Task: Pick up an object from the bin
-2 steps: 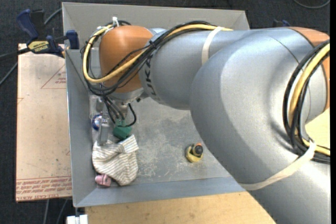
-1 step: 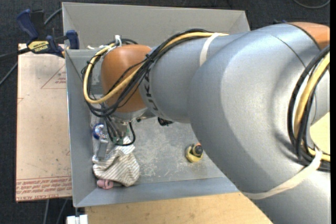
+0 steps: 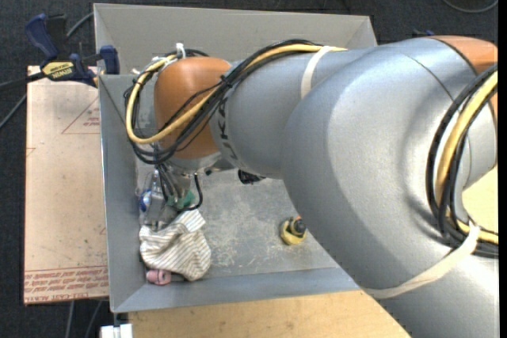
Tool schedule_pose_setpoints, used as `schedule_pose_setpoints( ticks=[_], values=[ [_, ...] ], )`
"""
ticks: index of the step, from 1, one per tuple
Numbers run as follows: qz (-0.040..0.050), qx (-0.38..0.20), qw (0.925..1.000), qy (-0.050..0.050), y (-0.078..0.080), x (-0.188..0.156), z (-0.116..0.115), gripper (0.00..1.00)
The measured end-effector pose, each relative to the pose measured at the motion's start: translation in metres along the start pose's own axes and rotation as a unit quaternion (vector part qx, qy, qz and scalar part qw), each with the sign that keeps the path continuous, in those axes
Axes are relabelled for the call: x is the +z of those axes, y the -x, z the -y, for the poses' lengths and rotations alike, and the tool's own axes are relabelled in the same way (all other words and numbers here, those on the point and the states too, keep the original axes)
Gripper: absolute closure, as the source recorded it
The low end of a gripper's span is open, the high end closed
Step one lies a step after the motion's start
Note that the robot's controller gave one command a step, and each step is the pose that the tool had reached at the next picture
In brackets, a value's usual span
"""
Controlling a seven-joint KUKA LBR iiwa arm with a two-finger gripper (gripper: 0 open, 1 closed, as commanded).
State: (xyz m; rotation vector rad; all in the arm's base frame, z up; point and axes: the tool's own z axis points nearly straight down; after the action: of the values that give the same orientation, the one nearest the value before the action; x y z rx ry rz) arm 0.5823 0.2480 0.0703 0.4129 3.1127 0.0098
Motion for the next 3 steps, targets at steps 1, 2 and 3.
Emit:
schedule_pose_setpoints(
  ticks=[1, 2, 3],
  values=[
    [0.0, 0.0, 1.0, 0.0, 0.0, 0.0, 0.0, 1.0],
    [-0.0014, 0.0, 1.0, -0.001, -0.001, -0.003, 0.001, 1.0],
    [-0.0045, 0.001, 1.0, -0.003, -0.002, -0.024, 0.002, 1.0]
  ],
)
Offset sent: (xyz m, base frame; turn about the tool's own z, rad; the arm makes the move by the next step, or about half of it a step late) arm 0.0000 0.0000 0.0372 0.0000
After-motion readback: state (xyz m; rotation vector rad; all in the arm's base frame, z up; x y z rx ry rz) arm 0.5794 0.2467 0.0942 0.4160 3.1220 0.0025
